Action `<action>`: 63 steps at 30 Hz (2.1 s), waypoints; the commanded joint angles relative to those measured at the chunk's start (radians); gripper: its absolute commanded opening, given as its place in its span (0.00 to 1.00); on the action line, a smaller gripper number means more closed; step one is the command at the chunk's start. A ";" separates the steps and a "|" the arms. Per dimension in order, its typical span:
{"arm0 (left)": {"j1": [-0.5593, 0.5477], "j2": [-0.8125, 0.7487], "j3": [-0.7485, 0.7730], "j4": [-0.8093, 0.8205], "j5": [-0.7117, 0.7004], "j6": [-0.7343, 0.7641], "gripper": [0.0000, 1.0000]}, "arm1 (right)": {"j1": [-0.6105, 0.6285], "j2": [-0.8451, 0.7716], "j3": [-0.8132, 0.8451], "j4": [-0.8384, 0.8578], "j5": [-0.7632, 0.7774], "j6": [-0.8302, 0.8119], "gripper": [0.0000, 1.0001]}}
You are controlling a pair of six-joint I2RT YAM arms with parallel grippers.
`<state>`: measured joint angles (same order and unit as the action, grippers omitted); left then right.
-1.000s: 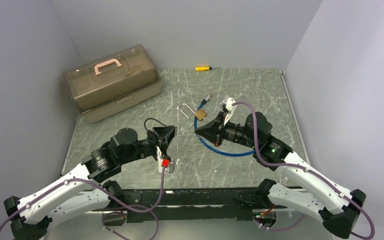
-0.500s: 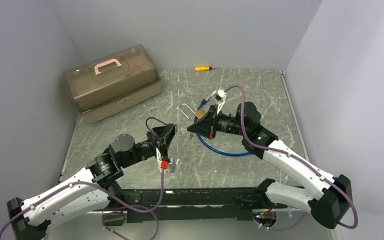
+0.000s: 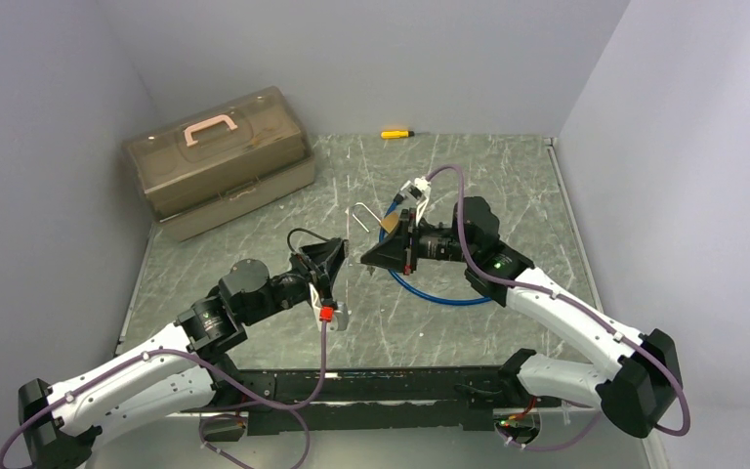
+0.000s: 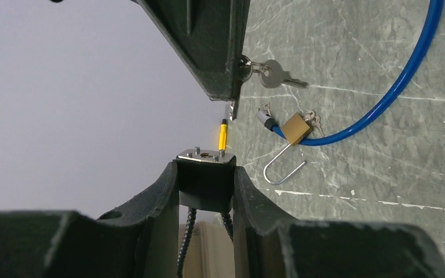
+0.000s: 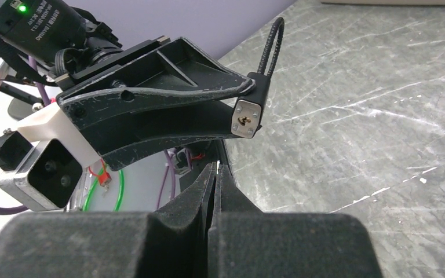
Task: Unlock with the key
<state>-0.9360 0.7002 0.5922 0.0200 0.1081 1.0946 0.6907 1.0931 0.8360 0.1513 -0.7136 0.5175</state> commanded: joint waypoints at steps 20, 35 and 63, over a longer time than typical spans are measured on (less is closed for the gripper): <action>-0.005 -0.025 0.011 0.075 0.048 -0.017 0.00 | -0.002 0.028 0.050 0.148 -0.027 0.049 0.00; -0.006 -0.034 0.012 0.077 0.073 -0.008 0.00 | -0.001 0.068 0.064 0.186 -0.021 0.056 0.00; -0.008 -0.046 0.014 0.072 0.102 0.002 0.00 | 0.000 0.075 0.061 0.200 0.032 0.052 0.00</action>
<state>-0.9375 0.6712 0.5922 0.0322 0.1608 1.0946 0.6907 1.1671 0.8539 0.2764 -0.6933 0.5621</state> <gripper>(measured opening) 0.322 0.007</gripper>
